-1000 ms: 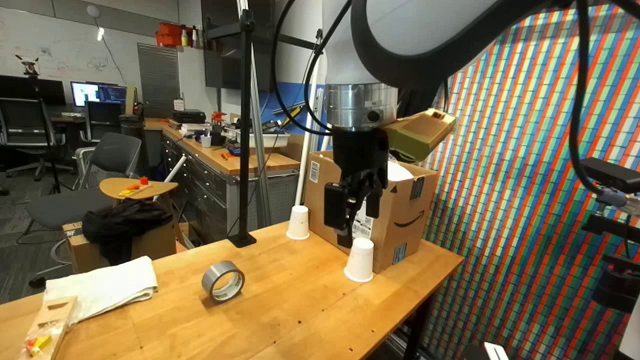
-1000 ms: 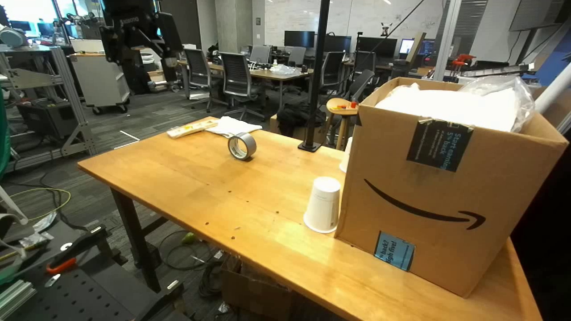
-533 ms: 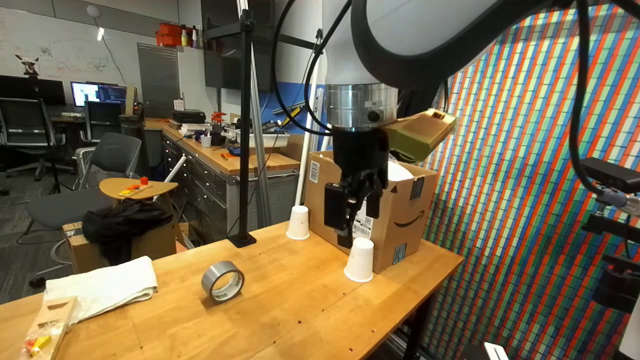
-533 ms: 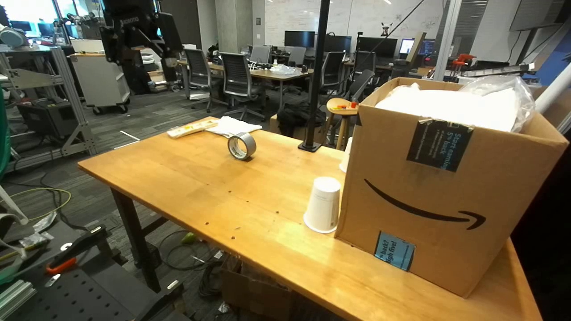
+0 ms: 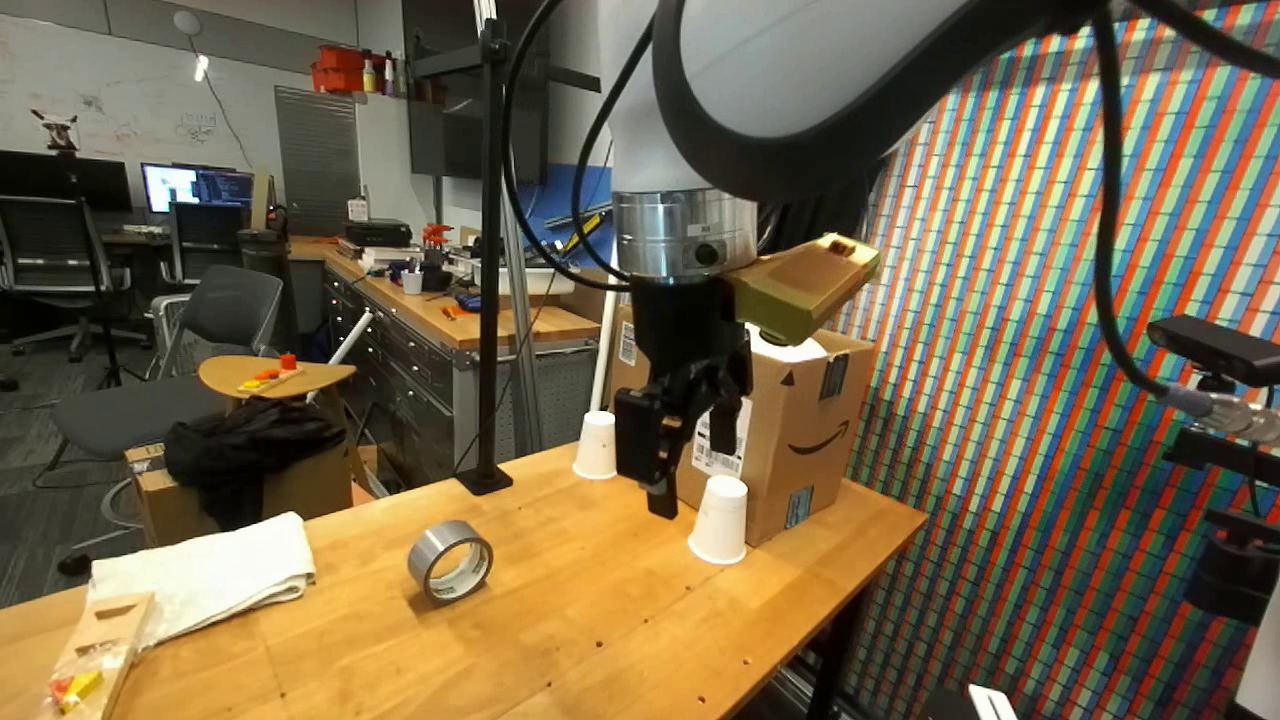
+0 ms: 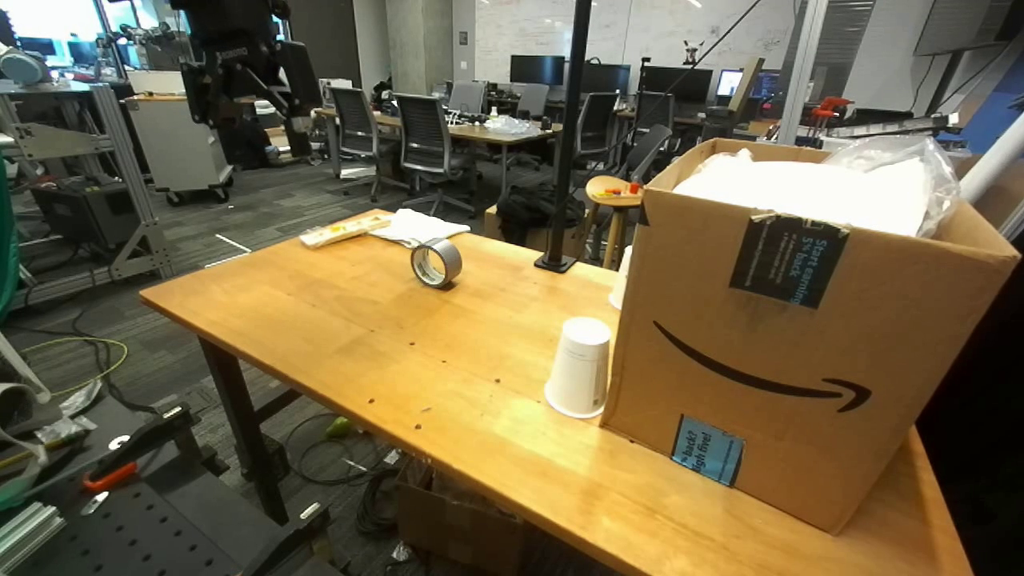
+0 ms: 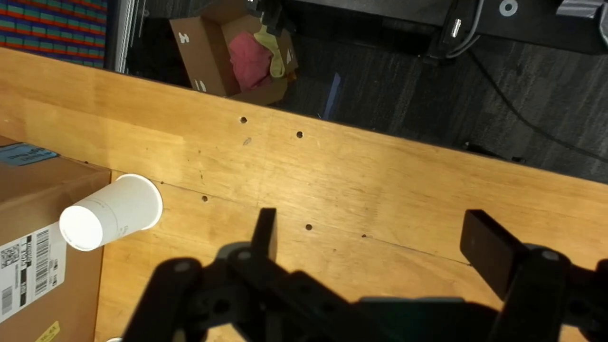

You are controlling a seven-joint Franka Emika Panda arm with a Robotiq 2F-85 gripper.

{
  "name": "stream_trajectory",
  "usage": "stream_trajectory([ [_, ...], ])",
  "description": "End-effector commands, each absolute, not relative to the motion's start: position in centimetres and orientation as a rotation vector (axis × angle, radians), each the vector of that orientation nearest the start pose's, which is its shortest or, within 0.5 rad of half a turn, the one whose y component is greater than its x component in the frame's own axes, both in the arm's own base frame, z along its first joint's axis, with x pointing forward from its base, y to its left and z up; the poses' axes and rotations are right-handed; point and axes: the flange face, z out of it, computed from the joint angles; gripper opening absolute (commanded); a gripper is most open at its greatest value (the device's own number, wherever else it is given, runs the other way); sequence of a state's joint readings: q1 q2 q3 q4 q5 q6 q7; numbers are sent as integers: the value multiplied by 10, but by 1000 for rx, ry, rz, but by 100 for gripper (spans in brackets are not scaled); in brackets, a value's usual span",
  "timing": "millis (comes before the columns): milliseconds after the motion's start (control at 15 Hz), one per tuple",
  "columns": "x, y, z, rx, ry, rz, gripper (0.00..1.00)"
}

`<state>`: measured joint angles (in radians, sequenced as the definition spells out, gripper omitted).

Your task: Roll the grey masking tape to the right

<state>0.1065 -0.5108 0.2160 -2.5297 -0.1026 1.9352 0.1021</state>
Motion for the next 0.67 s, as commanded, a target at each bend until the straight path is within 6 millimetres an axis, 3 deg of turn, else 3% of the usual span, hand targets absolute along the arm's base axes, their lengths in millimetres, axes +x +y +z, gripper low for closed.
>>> stream_trajectory([
  [0, 390, 140, 442, -3325, -300, 60, 100],
  [600, 468, 199, 429, -3255, -196, -52, 100],
])
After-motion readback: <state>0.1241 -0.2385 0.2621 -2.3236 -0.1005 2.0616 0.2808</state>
